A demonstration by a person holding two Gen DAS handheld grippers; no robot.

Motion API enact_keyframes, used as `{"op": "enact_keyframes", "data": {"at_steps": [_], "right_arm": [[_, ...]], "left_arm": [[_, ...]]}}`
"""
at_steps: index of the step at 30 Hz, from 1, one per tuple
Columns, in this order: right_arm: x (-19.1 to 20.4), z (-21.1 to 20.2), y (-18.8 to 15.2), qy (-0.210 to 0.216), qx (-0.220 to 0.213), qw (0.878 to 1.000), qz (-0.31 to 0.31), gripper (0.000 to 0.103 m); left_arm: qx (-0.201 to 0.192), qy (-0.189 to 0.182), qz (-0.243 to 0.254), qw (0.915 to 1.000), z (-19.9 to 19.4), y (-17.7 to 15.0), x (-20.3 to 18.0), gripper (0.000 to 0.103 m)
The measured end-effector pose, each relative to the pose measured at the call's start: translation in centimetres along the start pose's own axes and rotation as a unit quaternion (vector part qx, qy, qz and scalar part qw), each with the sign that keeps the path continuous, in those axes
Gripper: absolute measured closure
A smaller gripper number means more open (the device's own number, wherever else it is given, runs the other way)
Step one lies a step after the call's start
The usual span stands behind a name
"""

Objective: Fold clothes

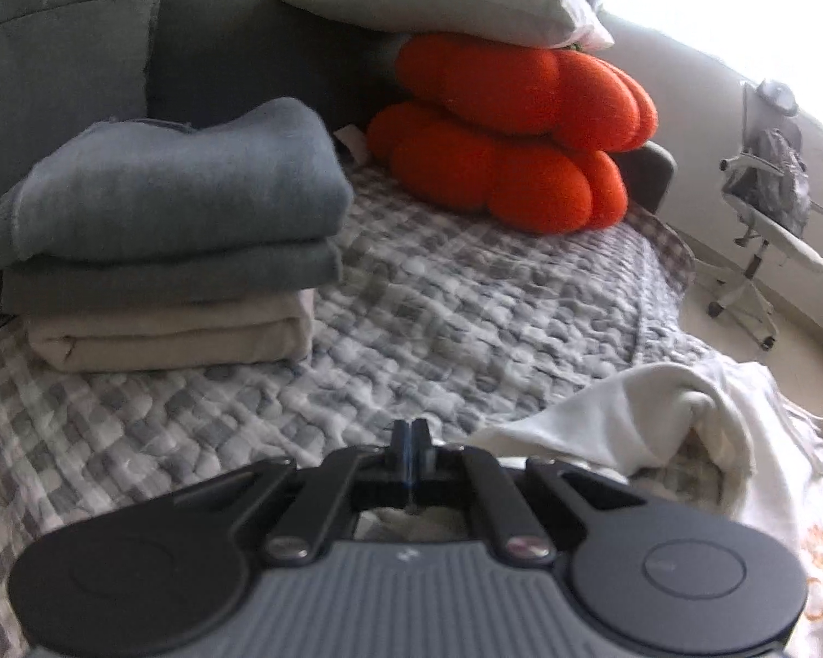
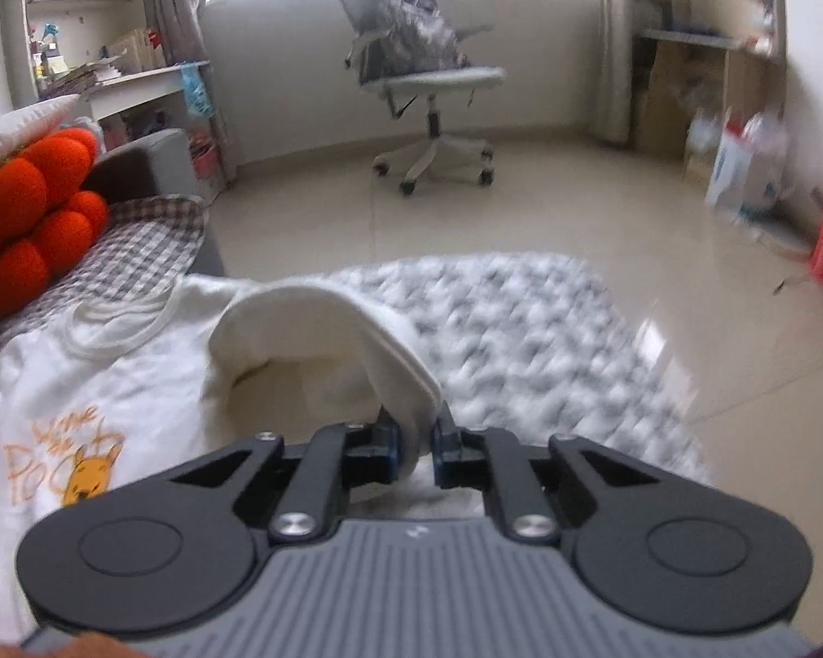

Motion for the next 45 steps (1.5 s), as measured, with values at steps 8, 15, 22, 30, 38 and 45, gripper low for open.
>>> {"op": "enact_keyframes", "data": {"at_steps": [8,15,22,30,38,45], "right_arm": [[-1.9,0.1,3.1,-0.071,-0.044,0.995,-0.047,0.093],[-3.5,2.5,3.6,-0.098,-0.018,0.992,-0.072,0.093],[-5.1,2.0,2.5,-0.042,0.028,0.998,-0.034,0.058],[-4.0,-2.0,3.9,0.029,0.032,0.998,-0.04,0.05],[0.6,-1.8,6.7,0.072,0.018,0.993,-0.087,0.047],[3.6,3.7,6.7,0.089,0.044,0.99,-0.102,0.047]], "left_arm": [[0.015,-0.044,0.04,0.9981,-0.4,-0.7,-3.1,0.088],[0.019,-0.066,0.097,0.9929,-0.3,-0.6,-6.8,0.068],[0.014,-0.077,0.154,0.985,0.9,0.8,-10.7,0.051],[0.013,-0.093,0.198,0.9757,3.0,1.8,-15.2,0.048],[0.024,-0.093,0.241,0.9658,5.7,3.0,-19.5,0.048],[0.043,-0.076,0.259,0.9619,8.7,3.4,-21.2,0.048]]}}
Point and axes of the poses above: each gripper's, at about its wrist camera, not at the fingertips, and z roughly the way its jaws point, x to its left, y to its top, the point moved 7 cm from there along z, roughly the way its jaws point, and after that the axes turned 1 degree about z, right-handed, at the moved point
